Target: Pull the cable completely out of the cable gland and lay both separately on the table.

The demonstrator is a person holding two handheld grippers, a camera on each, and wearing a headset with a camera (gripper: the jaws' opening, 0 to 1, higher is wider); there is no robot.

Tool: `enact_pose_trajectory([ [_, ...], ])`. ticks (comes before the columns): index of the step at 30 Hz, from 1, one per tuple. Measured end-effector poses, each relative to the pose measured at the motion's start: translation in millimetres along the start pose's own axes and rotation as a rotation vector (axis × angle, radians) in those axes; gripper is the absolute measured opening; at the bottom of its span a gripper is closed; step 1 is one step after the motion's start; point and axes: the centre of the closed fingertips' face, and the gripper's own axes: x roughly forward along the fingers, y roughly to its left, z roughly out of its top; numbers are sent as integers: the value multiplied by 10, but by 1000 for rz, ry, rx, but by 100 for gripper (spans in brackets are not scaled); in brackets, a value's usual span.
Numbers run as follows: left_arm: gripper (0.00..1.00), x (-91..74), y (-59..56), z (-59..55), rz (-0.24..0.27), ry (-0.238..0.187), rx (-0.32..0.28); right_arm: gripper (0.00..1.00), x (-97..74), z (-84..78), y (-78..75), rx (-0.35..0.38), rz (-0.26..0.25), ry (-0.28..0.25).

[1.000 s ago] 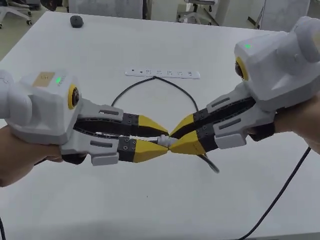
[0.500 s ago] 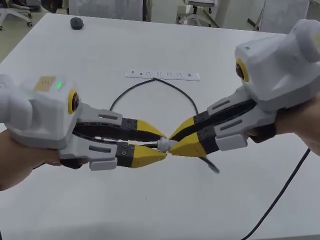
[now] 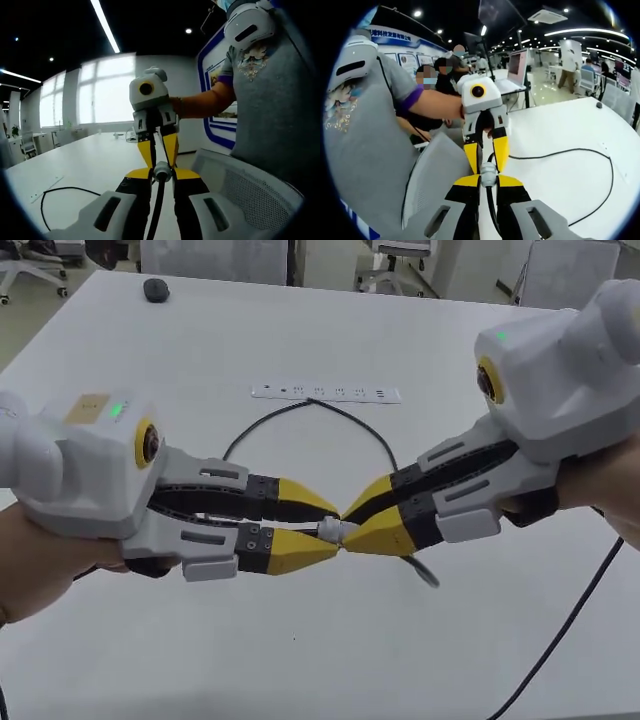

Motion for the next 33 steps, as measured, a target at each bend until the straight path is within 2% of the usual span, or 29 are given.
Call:
enact_pose_trajectory([
  [4,16,10,-2,-18,8,3,4,5,-4,-11,-10,-4,-2,2],
  [10,15,46,-21,-61,18,14,7,6,-8,-67,-20,28,10,1],
  [15,15,39,-3,-23,27,0,13,6,-56,-55,-75,56,18,-42],
  [18,14,51,-23,-32,16,13,25,7,-45,-68,-54,63,34,-38],
  [19,14,55,-44,-31,9,19,40,7,-51,-73,-39,78,56,-46],
  [21,15,54,-63,-35,1,29,47,8,-88,-94,-15,196,95,-57],
  [22,15,51,-72,-40,-3,34,55,9,-115,-115,-54,221,106,-64],
  [23,15,47,-83,-35,-8,33,61,12,-139,-125,-105,213,105,-84],
  [25,15,43,-76,-28,-9,34,70,17,-148,-123,-78,293,137,-100],
  [26,15,42,-75,-27,-9,35,72,17,-148,-96,-39,311,176,-123],
  [28,15,37,-69,-15,-9,37,83,16,-136,-88,-73,350,178,-149],
  [31,15,31,-70,17,-13,30,94,14,-119,-84,-90,412,213,-189],
  [33,15,27,-67,22,-13,32,102,13,-108,-65,-68,487,262,-229],
])
